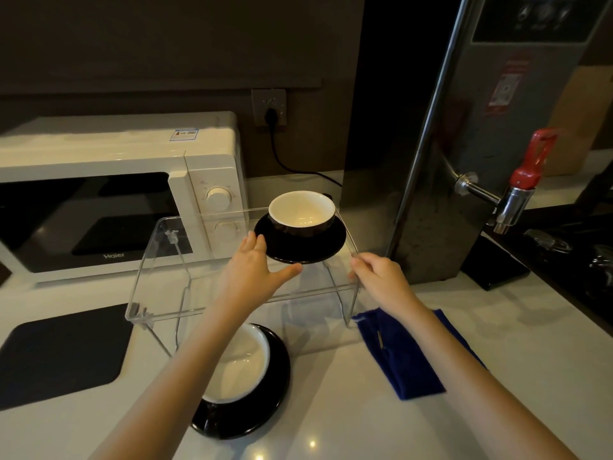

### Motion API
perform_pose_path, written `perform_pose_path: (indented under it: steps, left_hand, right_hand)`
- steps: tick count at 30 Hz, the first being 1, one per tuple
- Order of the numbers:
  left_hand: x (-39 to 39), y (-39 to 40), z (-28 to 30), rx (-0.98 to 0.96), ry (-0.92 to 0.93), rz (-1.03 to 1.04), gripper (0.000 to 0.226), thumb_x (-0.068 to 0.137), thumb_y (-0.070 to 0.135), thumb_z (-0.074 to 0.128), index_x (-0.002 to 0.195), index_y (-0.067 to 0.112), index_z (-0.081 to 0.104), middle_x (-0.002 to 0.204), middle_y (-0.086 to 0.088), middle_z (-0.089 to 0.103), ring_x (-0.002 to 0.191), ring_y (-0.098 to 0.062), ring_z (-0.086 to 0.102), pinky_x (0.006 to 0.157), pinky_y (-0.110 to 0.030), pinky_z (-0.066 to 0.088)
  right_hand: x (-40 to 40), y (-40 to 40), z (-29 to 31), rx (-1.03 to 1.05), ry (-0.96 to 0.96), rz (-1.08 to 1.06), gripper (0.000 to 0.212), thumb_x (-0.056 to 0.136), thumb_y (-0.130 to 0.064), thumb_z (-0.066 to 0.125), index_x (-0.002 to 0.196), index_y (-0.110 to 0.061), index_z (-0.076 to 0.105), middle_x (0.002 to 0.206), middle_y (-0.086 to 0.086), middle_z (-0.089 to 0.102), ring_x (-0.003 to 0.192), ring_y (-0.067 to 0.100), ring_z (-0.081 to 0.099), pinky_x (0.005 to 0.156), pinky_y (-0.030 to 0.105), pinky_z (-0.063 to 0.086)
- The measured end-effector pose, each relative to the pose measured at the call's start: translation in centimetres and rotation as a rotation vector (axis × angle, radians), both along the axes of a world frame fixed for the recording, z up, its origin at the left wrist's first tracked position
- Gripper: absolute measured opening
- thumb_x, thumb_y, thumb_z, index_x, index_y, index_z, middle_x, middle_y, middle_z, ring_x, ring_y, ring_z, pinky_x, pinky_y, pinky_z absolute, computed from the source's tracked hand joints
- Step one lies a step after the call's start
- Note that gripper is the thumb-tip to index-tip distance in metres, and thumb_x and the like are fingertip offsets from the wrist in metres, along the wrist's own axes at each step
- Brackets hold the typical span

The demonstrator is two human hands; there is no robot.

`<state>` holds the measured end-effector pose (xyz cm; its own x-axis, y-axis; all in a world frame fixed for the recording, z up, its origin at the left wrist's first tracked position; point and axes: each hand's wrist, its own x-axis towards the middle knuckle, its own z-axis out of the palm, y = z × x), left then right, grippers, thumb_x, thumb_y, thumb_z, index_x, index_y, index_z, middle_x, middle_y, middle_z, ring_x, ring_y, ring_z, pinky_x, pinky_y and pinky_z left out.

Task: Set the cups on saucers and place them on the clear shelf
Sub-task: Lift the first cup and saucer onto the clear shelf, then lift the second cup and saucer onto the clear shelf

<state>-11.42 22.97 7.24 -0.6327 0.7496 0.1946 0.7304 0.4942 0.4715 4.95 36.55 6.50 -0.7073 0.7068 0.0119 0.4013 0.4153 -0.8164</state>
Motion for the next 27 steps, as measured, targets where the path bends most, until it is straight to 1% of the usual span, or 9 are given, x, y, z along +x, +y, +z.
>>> perform_pose_path:
  steps: [2,4,6,9,14,17,19,23,27]
  left_hand:
    - [0.5,-1.2,0.4,0.018,0.002,-0.024,0.079,0.08,0.054,0.051,0.143,0.016,0.024,0.152,-0.005,0.027,0.136,-0.024,0.032,0.108,-0.038,0.03]
    - [1.2,-3.1,0.9,0.048,0.061,-0.043,0.067,0.086,0.046,0.048,0.142,0.016,0.027,0.151,-0.004,0.031,0.123,-0.03,0.048,0.105,-0.037,0.033]
    - [2.0,-5.7,1.0,0.098,0.129,-0.087,0.054,0.089,0.04,0.045,0.136,0.014,0.038,0.144,-0.006,0.042,0.114,-0.031,0.055,0.101,-0.035,0.037]
    - [3.2,-10.0,-0.1,0.208,0.162,-0.121,0.045,0.088,0.037,0.039,0.119,0.01,0.058,0.124,-0.009,0.061,0.111,-0.023,0.059,0.094,-0.026,0.04]
    - [4.1,-15.8,-5.6,0.301,0.189,0.031,0.043,0.092,0.029,0.037,0.1,-0.001,0.066,0.103,-0.018,0.067,0.099,-0.018,0.055,0.089,-0.017,0.037]
    - [3.3,-18.4,-9.4,0.128,0.136,0.16,0.029,0.085,0.013,0.048,0.099,-0.005,0.066,0.097,-0.026,0.067,0.09,-0.04,0.063,0.082,-0.035,0.045]
    - [3.3,-19.4,-11.2,0.011,0.059,0.213,0.032,0.081,0.015,0.05,0.098,-0.006,0.066,0.094,-0.027,0.067,0.085,-0.047,0.061,0.079,-0.045,0.047]
    - [4.4,-19.5,-10.6,-0.039,-0.144,0.283,0.049,0.085,0.034,0.036,0.104,0.001,0.066,0.093,-0.024,0.064,0.089,-0.038,0.057,0.078,-0.035,0.04]
    - [4.4,-18.6,-9.9,0.039,-0.392,0.312,0.028,0.091,0.023,0.047,0.092,0.006,0.069,0.076,-0.012,0.067,0.07,-0.024,0.059,0.061,-0.028,0.042]
  right_hand:
    - [0.4,0.0,0.8,0.102,-0.052,0.008,0.04,0.095,-0.029,0.042,0.131,-0.012,0.044,0.108,0.015,0.065,0.096,0.026,0.061,0.084,0.037,0.049]
    - [0.7,-0.5,1.2,0.327,-0.037,-0.032,0.043,0.094,-0.028,0.044,0.133,-0.011,0.041,0.123,0.01,0.056,0.111,0.021,0.052,0.089,0.033,0.045]
    - [1.3,-2.0,1.1,0.513,0.088,-0.059,0.037,0.093,-0.024,0.047,0.127,-0.01,0.047,0.123,0.008,0.056,0.115,0.02,0.048,0.086,0.027,0.041]
    - [2.1,-5.0,-0.1,0.631,0.298,0.008,0.032,0.09,-0.023,0.047,0.118,-0.009,0.053,0.111,0.009,0.062,0.106,0.014,0.051,0.083,0.019,0.041]
    - [2.5,-10.0,-4.6,0.531,0.143,0.234,0.037,0.089,-0.029,0.043,0.119,-0.009,0.053,0.112,0.008,0.062,0.105,0.02,0.056,0.085,0.038,0.052]
    - [1.8,-12.1,-7.0,0.367,-0.044,0.281,0.043,0.091,-0.031,0.048,0.128,-0.012,0.044,0.124,0.007,0.055,0.114,0.02,0.051,0.093,0.038,0.048]
    - [1.2,-12.8,-8.1,0.243,-0.13,0.259,0.044,0.089,-0.035,0.051,0.127,-0.015,0.044,0.123,0.004,0.055,0.113,0.021,0.051,0.093,0.037,0.046]
    - [0.5,-13.6,-9.3,0.138,-0.104,0.198,0.026,0.085,-0.033,0.053,0.105,-0.016,0.058,0.1,0.005,0.066,0.094,0.023,0.06,0.079,0.043,0.052]
    - [0.1,-14.0,-9.3,0.038,-0.124,0.147,0.022,0.087,-0.025,0.054,0.103,-0.011,0.06,0.094,0.008,0.067,0.086,0.024,0.061,0.075,0.039,0.052]
